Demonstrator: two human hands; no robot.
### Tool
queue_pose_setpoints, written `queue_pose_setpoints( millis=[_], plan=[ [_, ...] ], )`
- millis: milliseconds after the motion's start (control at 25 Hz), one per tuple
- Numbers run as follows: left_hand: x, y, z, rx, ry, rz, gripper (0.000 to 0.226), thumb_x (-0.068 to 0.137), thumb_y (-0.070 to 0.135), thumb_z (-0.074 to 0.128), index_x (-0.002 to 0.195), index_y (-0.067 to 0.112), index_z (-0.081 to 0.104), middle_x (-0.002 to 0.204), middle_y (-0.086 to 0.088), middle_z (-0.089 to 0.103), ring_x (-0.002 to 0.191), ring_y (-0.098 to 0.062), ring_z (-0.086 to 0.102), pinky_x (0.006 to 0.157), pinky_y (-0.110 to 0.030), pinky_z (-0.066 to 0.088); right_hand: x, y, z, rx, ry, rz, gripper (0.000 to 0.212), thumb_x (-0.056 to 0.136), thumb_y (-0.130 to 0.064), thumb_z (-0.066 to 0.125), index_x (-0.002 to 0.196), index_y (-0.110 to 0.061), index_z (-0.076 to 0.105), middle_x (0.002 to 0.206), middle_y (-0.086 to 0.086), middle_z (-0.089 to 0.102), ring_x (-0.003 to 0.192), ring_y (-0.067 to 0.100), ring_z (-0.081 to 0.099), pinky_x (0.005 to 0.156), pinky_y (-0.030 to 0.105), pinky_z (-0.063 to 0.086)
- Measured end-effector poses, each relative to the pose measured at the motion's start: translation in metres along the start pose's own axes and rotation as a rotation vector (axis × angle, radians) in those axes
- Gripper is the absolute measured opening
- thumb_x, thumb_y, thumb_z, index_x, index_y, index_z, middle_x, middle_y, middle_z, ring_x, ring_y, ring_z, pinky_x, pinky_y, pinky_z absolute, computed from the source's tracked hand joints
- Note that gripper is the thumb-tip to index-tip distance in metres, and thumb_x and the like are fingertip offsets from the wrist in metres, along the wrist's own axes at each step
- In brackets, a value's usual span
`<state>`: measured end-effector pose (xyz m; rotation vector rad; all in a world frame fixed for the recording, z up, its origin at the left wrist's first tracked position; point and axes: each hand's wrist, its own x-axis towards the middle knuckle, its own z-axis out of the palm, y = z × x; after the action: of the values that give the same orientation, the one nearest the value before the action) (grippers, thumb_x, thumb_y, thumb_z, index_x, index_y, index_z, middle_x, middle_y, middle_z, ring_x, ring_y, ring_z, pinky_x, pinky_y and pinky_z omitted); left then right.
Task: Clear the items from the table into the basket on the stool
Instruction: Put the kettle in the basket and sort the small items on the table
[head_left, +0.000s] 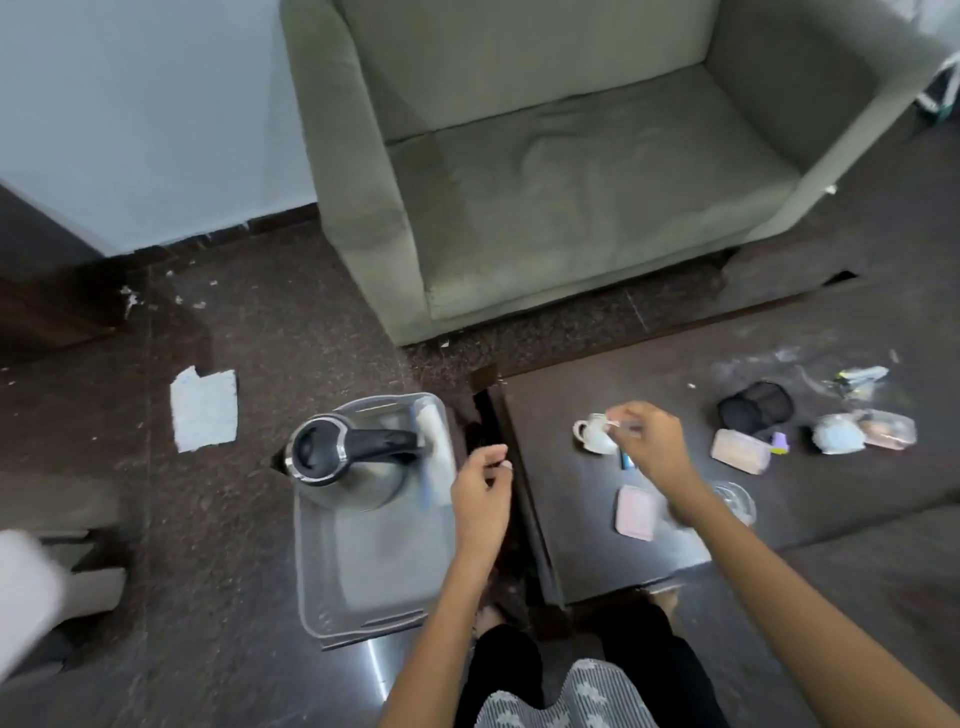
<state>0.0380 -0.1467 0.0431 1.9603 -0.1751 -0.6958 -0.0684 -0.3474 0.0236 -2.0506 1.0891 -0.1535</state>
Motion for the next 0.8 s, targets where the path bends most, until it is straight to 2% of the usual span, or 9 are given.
queue_pose_setpoints(
  millis=[80, 120, 200, 280, 440, 560, 680, 720, 800],
  plan=[
    [-0.015, 0.002, 0.057, 0.070, -0.113, 0.007, 0.019, 0.087, 0.007, 0.058, 0.104, 0.010, 0.066, 0.091, 0.004, 0.065, 0.076, -0.001, 0.058, 0.074, -0.008, 0.044, -0.006, 0.062, -0.044, -0.032, 0.063, 0.143, 0.013, 0.080, -0.004, 0.068, 0.093, -0.002, 0.071, 0.102, 0.015, 0.071, 0.093, 0.029, 0.066, 0.079, 0.022, 0.044],
    [-0.022, 0.002, 0.085, 0.090, -0.163, -0.004, 0.018, 0.087, 0.007, 0.058, 0.103, 0.009, 0.066, 0.091, 0.004, 0.065, 0.077, -0.003, 0.059, 0.074, -0.009, 0.044, -0.009, 0.091, -0.062, -0.052, 0.076, 0.200, 0.013, 0.081, -0.003, 0.067, 0.093, -0.001, 0.070, 0.102, 0.017, 0.071, 0.094, 0.031, 0.066, 0.078, 0.021, 0.041],
    [-0.036, 0.001, 0.139, 0.134, -0.257, -0.056, 0.020, 0.086, 0.007, 0.057, 0.103, 0.011, 0.066, 0.092, 0.003, 0.066, 0.082, -0.010, 0.061, 0.079, -0.017, 0.046, -0.015, 0.144, -0.090, -0.125, 0.058, 0.282, 0.014, 0.081, -0.004, 0.067, 0.094, -0.001, 0.070, 0.103, 0.016, 0.071, 0.096, 0.031, 0.066, 0.076, 0.022, 0.039],
    [-0.046, -0.004, 0.186, 0.185, -0.314, -0.110, 0.022, 0.084, 0.007, 0.055, 0.103, 0.012, 0.066, 0.095, 0.000, 0.067, 0.087, -0.016, 0.062, 0.082, -0.025, 0.047, -0.019, 0.186, -0.102, -0.222, -0.035, 0.315, 0.022, 0.080, -0.009, 0.069, 0.101, -0.002, 0.068, 0.108, 0.016, 0.069, 0.100, 0.032, 0.064, 0.085, 0.031, 0.044],
    [-0.055, -0.014, 0.255, 0.248, -0.317, -0.191, 0.021, 0.085, 0.006, 0.055, 0.102, 0.010, 0.066, 0.095, -0.003, 0.067, 0.082, -0.016, 0.060, 0.082, -0.028, 0.048, -0.021, 0.237, -0.089, -0.414, -0.362, 0.250, 0.049, 0.076, -0.030, 0.071, 0.118, -0.011, 0.053, 0.122, 0.009, 0.051, 0.116, 0.030, 0.050, 0.089, 0.037, 0.047],
    [-0.055, -0.023, 0.287, 0.248, -0.283, -0.219, 0.020, 0.088, 0.007, 0.054, 0.104, 0.010, 0.066, 0.097, -0.003, 0.066, 0.083, -0.014, 0.059, 0.078, -0.021, 0.046, -0.016, 0.259, -0.068, -0.578, -0.445, 0.108, 0.075, 0.070, -0.037, 0.076, 0.132, -0.016, 0.039, 0.135, 0.007, 0.040, 0.124, 0.027, 0.041, 0.094, 0.039, 0.047],
    [-0.056, -0.030, 0.309, 0.267, -0.234, -0.228, 0.020, 0.090, 0.008, 0.054, 0.106, 0.009, 0.066, 0.095, 0.003, 0.062, 0.085, -0.011, 0.057, 0.073, -0.009, 0.037, -0.008, 0.281, -0.051, -0.698, -0.559, 0.008, 0.100, 0.070, -0.035, 0.078, 0.147, -0.022, 0.017, 0.153, 0.012, 0.018, 0.139, 0.032, 0.024, 0.106, 0.046, 0.037],
    [-0.058, -0.032, 0.314, 0.268, -0.221, -0.234, 0.020, 0.091, 0.008, 0.053, 0.107, 0.009, 0.066, 0.096, 0.004, 0.062, 0.085, -0.011, 0.057, 0.075, -0.010, 0.038, -0.006, 0.285, -0.048, -0.706, -0.596, -0.004, 0.103, 0.070, -0.032, 0.079, 0.148, -0.024, 0.013, 0.154, 0.014, 0.015, 0.139, 0.035, 0.023, 0.105, 0.047, 0.038],
    [-0.064, -0.034, 0.322, 0.262, -0.208, -0.244, 0.021, 0.091, 0.008, 0.053, 0.108, 0.008, 0.065, 0.097, 0.004, 0.062, 0.086, -0.010, 0.057, 0.078, -0.012, 0.039, -0.002, 0.289, -0.047, -0.694, -0.623, -0.022, 0.099, 0.071, -0.021, 0.077, 0.147, -0.027, 0.015, 0.148, 0.016, 0.022, 0.130, 0.036, 0.034, 0.095, 0.046, 0.048]
  ],
)
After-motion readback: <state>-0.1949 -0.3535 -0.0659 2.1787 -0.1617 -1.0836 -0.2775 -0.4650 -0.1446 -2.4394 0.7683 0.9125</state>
